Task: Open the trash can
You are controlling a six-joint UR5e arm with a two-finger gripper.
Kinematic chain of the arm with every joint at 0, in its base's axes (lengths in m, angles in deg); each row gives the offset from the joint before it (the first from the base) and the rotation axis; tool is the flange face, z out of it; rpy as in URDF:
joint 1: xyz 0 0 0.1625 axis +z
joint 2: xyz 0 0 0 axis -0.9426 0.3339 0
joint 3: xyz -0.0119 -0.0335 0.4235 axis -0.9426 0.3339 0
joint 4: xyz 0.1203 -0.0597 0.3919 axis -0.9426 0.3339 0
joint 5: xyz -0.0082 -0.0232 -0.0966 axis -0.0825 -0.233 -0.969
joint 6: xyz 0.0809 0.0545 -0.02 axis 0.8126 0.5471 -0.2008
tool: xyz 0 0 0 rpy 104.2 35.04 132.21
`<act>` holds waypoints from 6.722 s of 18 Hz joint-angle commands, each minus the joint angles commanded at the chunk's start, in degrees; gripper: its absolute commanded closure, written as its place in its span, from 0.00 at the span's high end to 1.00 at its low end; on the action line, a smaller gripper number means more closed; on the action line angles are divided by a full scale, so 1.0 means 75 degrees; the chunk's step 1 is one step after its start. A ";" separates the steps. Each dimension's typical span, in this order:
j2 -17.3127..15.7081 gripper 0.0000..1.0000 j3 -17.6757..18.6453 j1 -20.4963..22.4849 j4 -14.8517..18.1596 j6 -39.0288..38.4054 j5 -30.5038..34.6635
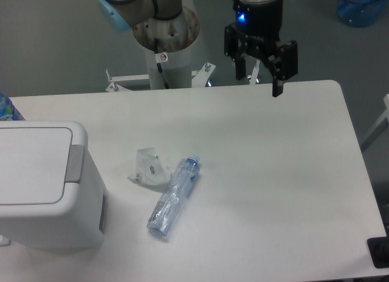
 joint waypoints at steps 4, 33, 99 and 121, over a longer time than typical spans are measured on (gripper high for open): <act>0.0000 1.00 -0.0047 -0.0012 0.0000 0.0000 0.0012; 0.0538 1.00 0.0117 -0.0877 -0.1968 -0.6291 -0.1934; 0.1711 1.00 0.0164 -0.3293 -0.3012 -0.8332 -0.1863; 0.1781 1.00 -0.0689 -0.3200 -0.3012 -0.7970 -0.1735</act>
